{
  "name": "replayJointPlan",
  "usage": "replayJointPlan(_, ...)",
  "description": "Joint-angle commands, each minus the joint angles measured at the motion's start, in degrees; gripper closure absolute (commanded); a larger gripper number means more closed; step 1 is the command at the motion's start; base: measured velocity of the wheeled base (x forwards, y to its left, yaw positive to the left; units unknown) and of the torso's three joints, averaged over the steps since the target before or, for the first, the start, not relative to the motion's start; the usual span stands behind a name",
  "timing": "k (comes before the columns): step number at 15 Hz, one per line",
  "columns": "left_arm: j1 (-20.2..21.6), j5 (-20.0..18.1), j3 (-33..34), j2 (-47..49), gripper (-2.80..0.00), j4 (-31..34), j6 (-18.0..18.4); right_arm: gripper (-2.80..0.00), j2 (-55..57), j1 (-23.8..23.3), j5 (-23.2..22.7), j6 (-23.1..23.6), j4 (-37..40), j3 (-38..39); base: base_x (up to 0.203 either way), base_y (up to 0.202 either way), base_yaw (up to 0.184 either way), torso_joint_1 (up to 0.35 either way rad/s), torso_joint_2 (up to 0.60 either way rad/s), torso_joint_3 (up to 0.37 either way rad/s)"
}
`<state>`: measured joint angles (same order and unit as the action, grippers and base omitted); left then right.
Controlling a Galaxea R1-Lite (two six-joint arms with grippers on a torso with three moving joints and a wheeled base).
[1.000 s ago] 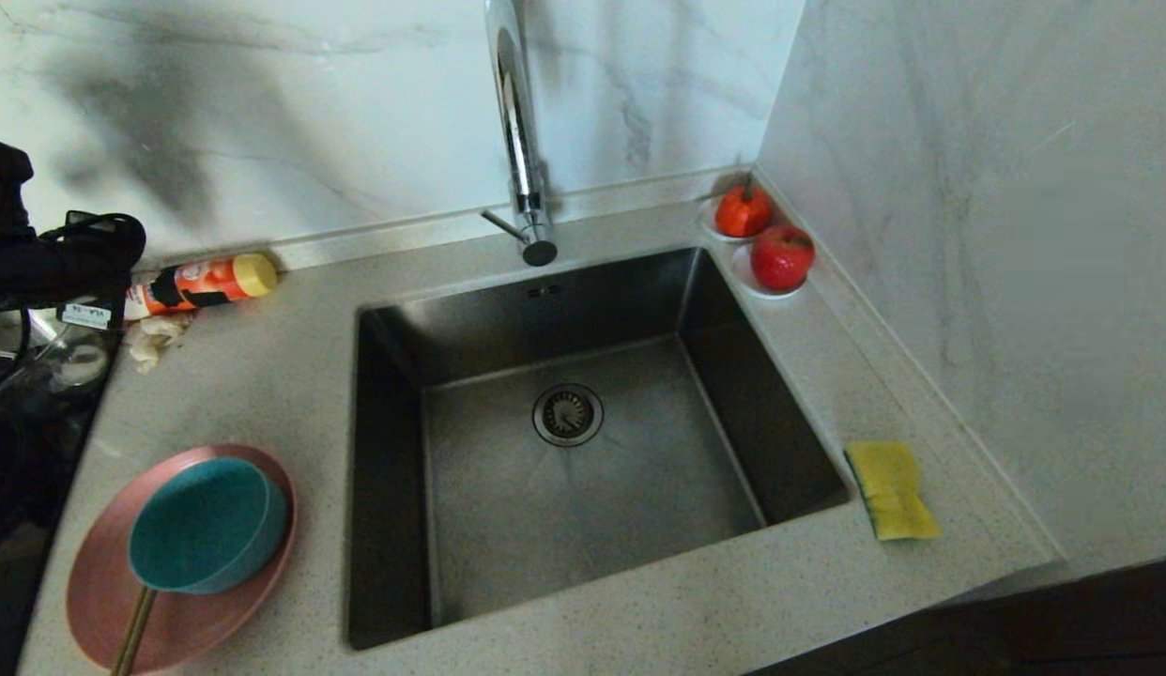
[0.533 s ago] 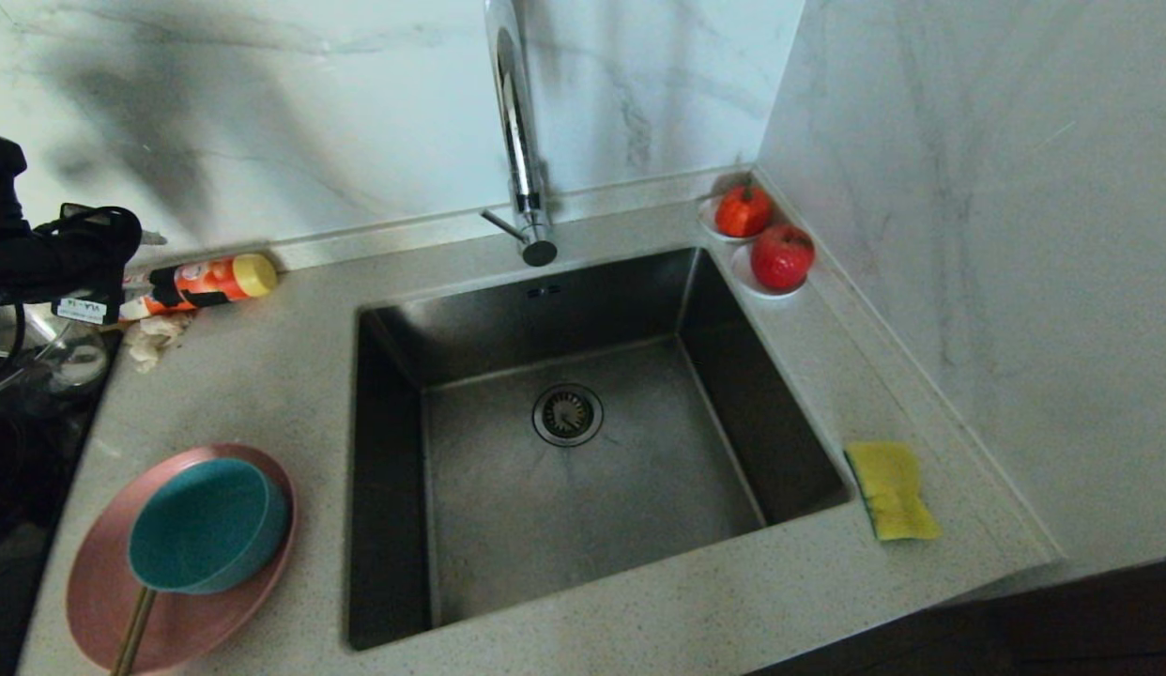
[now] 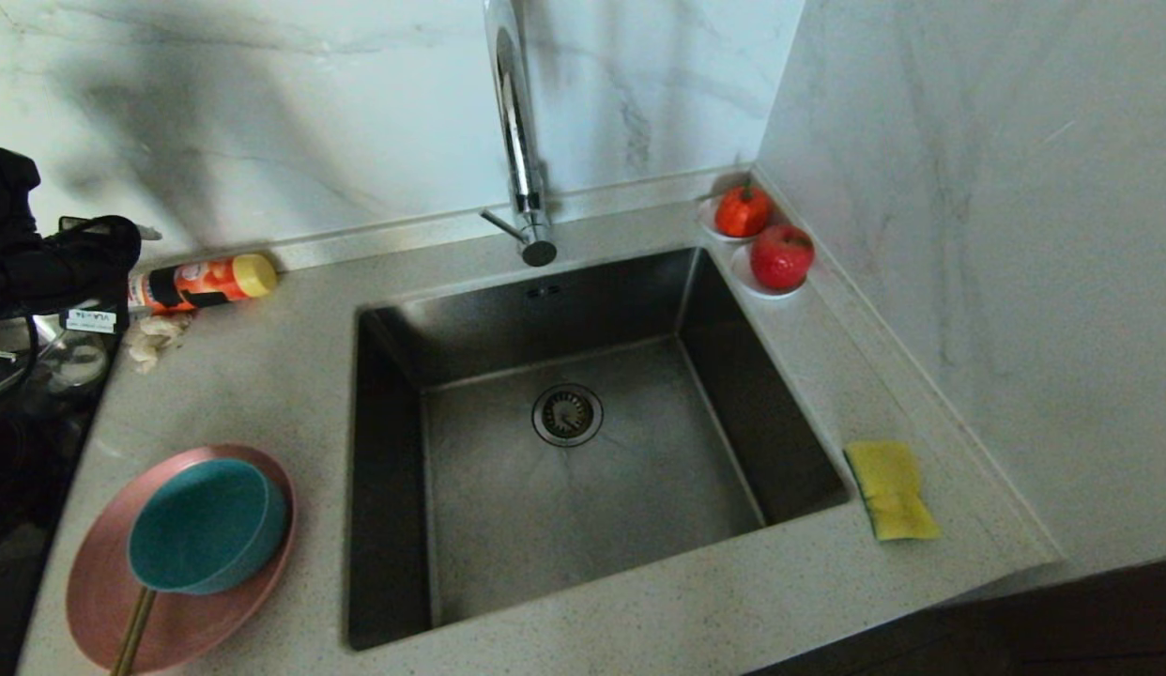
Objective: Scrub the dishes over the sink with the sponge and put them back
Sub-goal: Grab the dish soap
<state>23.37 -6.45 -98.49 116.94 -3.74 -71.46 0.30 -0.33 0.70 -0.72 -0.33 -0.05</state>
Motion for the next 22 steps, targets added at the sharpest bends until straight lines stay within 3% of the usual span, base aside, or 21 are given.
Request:
replayJointPlan(1, -0.1, 0.1, 0.5, 1.6, -2.80, -0.3, -0.7, 0.00, 0.0, 0.0, 0.0, -0.1, 0.0, 0.0, 0.000, 0.000, 0.000, 0.000, 0.00, 0.000)
replayJointPlan(5, -0.4, 2.5, -0.1, 3.2, -2.80, -0.5, -1.0, 0.00, 0.0, 0.0, 0.0, 0.0, 0.0, 0.0, 0.000, 0.000, 0.000, 0.000, 0.00, 0.000)
replayJointPlan(15, -1.3, 2.0, -1.0, 5.6, -2.80, -8.4, -0.8, 0.00, 0.0, 0.0, 0.0, -0.1, 0.0, 0.0, 0.000, 0.000, 0.000, 0.000, 0.00, 0.000)
replayJointPlan(22, -1.3, -2.8, -1.1, 6.6, -2.80, -10.2, -0.8, 0.00, 0.0, 0.0, 0.0, -0.1, 0.0, 0.0, 0.000, 0.000, 0.000, 0.000, 0.00, 0.000)
